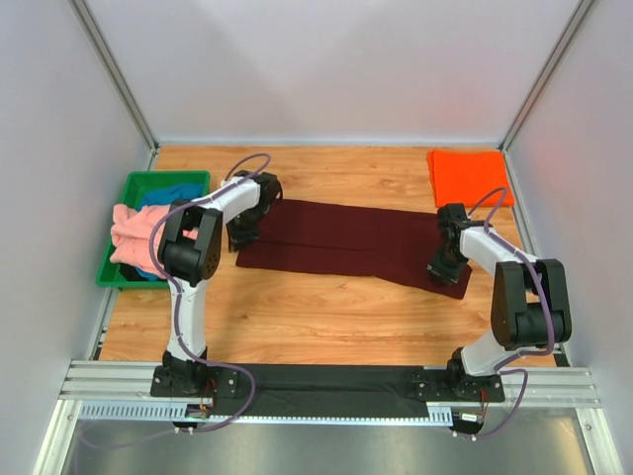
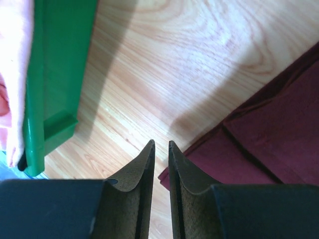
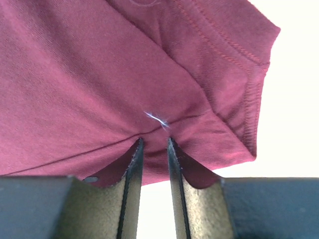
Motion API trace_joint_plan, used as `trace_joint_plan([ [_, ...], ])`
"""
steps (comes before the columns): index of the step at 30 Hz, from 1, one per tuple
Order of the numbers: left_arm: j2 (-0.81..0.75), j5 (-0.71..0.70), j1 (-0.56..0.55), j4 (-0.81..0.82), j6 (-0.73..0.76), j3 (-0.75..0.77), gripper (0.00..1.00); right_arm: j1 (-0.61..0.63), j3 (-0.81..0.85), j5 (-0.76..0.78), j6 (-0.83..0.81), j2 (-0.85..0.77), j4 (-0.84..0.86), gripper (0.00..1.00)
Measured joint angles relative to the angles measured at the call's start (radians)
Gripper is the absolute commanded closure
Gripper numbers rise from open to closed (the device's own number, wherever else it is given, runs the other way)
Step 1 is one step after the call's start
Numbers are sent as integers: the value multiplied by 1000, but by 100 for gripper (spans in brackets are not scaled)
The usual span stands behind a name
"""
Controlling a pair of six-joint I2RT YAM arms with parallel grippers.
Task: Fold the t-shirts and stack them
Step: Fold the tshirt
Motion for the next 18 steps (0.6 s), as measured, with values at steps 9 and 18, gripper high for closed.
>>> trace_joint_plan([
  [9, -44, -10, -27, 9, 81, 19, 95, 13, 19, 9, -28, -27, -50, 71],
  [18, -278, 340, -97, 229, 244, -190, 100, 13, 23, -39, -27, -47, -102, 72],
])
